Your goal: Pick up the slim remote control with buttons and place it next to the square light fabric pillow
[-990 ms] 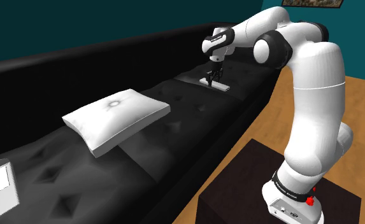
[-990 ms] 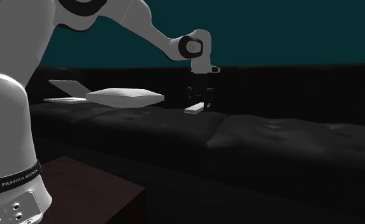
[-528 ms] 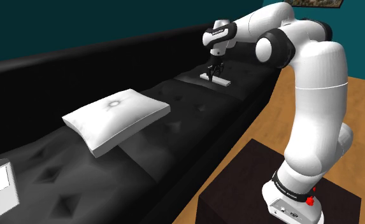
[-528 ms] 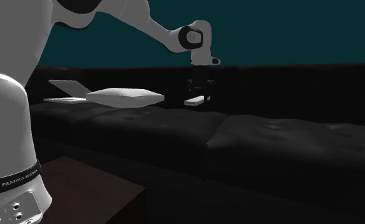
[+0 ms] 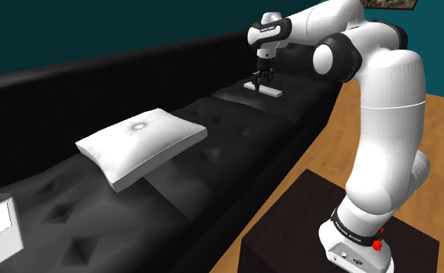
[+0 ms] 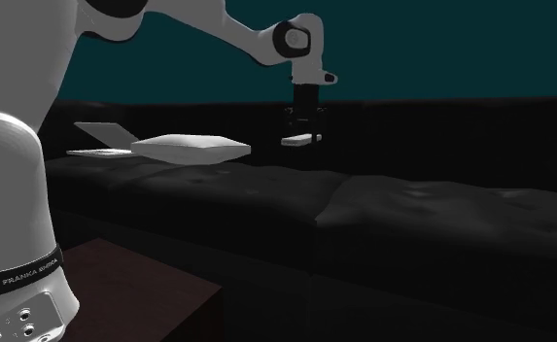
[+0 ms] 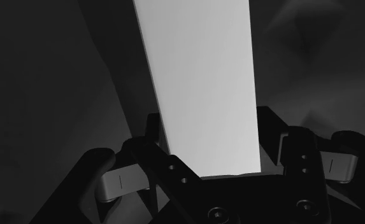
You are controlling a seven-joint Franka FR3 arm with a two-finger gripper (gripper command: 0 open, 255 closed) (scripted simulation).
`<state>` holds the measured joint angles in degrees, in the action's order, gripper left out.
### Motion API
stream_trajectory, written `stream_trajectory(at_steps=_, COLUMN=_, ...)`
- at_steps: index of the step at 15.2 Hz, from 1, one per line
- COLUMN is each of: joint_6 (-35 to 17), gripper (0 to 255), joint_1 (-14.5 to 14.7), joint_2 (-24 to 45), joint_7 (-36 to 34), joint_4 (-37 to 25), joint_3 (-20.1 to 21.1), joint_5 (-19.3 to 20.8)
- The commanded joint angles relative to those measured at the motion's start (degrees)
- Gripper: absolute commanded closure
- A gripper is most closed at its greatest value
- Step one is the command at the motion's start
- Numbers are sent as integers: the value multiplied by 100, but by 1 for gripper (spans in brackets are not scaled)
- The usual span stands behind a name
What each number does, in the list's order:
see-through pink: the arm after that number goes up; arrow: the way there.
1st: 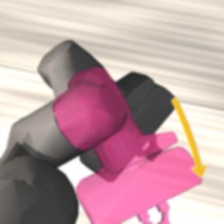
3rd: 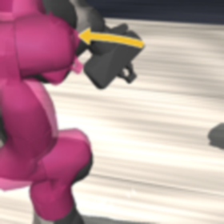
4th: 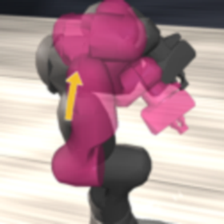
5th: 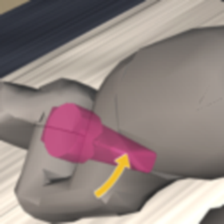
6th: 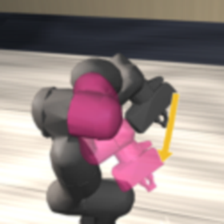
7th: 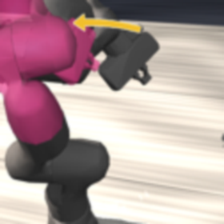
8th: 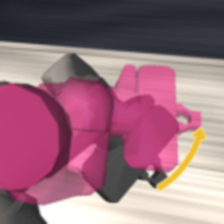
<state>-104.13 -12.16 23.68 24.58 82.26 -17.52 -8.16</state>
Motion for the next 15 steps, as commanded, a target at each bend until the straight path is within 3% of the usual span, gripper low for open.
stream_trajectory(at_steps=1, joint_6=140, gripper=255, joint_1=-4, joint_2=-18, joint_7=-11, joint_4=-123, joint_3=-4, joint_5=8)
stream_trajectory(at_steps=12, joint_6=958, gripper=255, joint_1=-76, joint_2=32, joint_7=-46, joint_4=-994, joint_3=-19, joint_5=7)
stream_trajectory(at_steps=15, joint_6=646, gripper=255, joint_1=276, joint_2=-606, joint_7=-359, joint_4=-77, joint_3=27, joint_5=196)
